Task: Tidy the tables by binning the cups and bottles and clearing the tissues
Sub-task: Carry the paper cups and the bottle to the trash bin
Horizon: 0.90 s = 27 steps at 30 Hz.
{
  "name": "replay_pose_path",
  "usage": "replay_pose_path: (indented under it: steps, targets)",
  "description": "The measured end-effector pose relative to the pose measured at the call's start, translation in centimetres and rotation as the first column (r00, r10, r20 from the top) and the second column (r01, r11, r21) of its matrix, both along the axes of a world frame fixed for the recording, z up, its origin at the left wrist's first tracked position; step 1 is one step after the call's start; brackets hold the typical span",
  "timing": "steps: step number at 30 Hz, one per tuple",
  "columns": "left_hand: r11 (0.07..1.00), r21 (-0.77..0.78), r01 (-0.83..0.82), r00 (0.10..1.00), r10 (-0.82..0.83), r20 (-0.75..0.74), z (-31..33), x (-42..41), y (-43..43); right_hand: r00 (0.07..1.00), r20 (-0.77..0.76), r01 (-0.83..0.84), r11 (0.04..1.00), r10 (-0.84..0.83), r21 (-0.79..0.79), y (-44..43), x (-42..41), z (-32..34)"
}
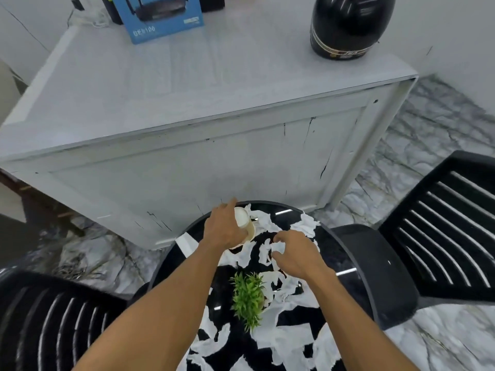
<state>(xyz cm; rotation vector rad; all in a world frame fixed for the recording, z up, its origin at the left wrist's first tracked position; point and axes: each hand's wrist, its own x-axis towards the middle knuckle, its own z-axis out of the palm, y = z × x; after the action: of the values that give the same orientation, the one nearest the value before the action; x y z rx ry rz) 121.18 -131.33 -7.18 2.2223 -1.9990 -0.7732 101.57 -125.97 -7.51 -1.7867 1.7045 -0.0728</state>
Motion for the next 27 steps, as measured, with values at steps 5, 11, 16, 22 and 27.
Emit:
replay_pose_path:
  steps: [5, 11, 16, 22, 27]
  targets:
    - [0.997, -0.070, -0.026, 0.999, 0.024, -0.027, 0.0, -0.3, 0.6, 1.000, -0.009, -0.021, 1.000, 0.021, -0.003, 0.0, 0.1, 0.1]
    - [0.968, -0.209, -0.136, 0.983, 0.105, -0.151, 3.4, 2.7, 4.4, 0.997, -0.006, -0.082, 0.994, 0.081, -0.076, 0.8, 3.4, 3.2]
    - [0.918, -0.320, -0.235, 0.967, 0.186, -0.176, 6.9, 7.8, 10.3, 0.983, -0.020, -0.182, 0.969, 0.181, -0.167, 3.4, 8.8, 7.2]
    - [0.826, -0.442, -0.350, 0.936, 0.295, -0.190, 10.8, 15.5, 21.1, 0.944, -0.046, -0.326, 0.908, 0.326, -0.264, 10.7, 17.6, 11.7]
    - [0.714, -0.513, -0.476, 0.877, 0.431, -0.213, 13.1, 22.9, 33.4, 0.884, -0.033, -0.456, 0.845, 0.466, -0.281, 19.7, 25.9, 14.1]
